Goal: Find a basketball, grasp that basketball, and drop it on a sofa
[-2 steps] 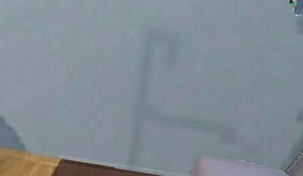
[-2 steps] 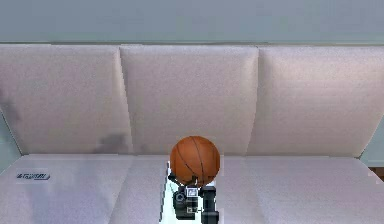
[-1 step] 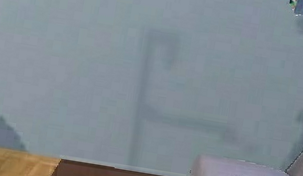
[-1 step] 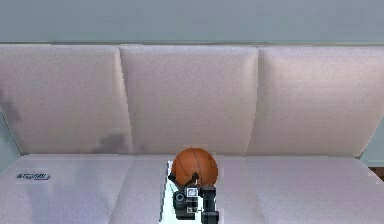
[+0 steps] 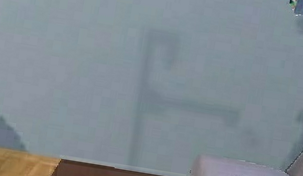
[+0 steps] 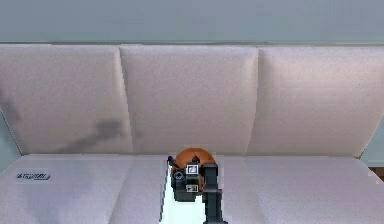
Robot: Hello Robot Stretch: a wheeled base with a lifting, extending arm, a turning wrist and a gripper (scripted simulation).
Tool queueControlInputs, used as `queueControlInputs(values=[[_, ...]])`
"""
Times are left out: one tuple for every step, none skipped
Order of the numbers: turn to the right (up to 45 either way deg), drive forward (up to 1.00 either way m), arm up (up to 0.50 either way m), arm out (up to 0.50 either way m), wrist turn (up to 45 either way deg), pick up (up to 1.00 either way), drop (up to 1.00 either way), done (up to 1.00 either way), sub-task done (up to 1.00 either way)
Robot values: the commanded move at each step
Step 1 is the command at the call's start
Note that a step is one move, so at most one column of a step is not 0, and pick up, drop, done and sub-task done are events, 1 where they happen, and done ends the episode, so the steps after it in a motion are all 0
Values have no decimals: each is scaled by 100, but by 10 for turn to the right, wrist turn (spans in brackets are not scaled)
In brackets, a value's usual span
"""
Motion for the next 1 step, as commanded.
queueControlInputs(values=[[0, 0, 0, -8, 0, 0, 0, 0, 0]])
